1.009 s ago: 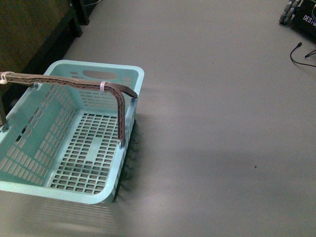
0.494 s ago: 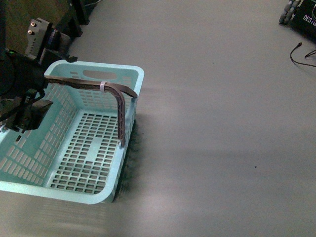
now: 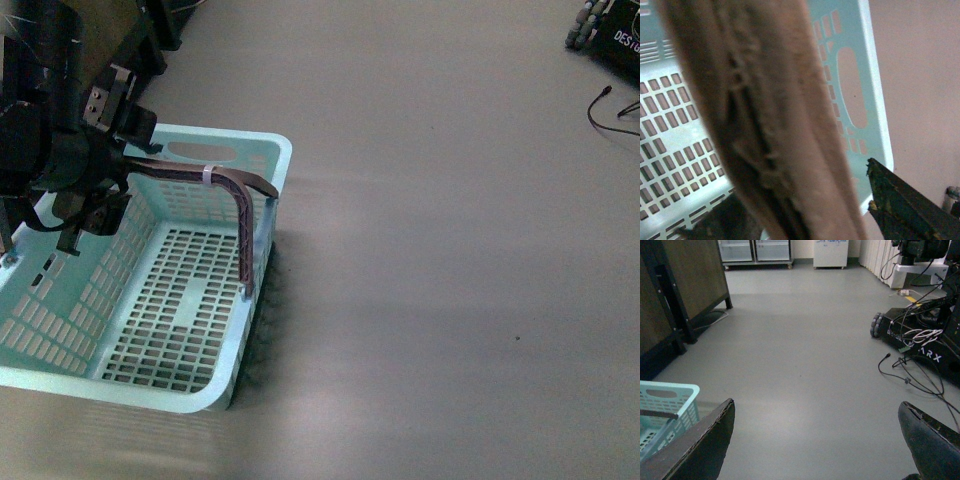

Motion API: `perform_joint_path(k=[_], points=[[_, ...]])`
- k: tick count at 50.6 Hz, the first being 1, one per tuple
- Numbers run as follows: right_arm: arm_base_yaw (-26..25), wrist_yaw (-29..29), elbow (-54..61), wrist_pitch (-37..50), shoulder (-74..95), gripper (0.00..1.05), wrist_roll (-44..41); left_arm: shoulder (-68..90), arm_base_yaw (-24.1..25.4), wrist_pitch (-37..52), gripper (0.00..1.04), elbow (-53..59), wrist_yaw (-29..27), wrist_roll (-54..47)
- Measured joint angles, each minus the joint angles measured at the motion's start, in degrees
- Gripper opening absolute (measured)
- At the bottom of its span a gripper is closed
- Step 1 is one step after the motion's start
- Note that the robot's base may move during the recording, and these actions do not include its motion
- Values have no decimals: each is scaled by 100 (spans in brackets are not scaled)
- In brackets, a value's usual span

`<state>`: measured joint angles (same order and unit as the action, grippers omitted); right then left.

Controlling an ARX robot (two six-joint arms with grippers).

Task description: Pick lemon and mango into basket

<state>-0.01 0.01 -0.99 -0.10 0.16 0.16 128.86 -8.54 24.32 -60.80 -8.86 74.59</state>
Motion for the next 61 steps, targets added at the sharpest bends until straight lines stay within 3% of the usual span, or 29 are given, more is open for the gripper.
perform_joint_path(k=[16, 20, 31, 44, 61], points=[[0, 0, 0, 0, 0, 96, 0, -160, -15, -2, 12, 216, -74, 501], [0, 0, 0, -2, 0, 96, 0, -267, -26, -11, 6, 326, -24, 612], [0, 2, 0, 0, 0, 96, 0, -940, -59, -107, 6, 839, 24, 708], [0, 0, 0, -2, 0, 96, 0, -2804, -103, -448, 5, 1757, 76, 1025], [0, 0, 0, 0, 0, 96, 0, -6579, -254, -2310, 5, 2170, -61, 1615]])
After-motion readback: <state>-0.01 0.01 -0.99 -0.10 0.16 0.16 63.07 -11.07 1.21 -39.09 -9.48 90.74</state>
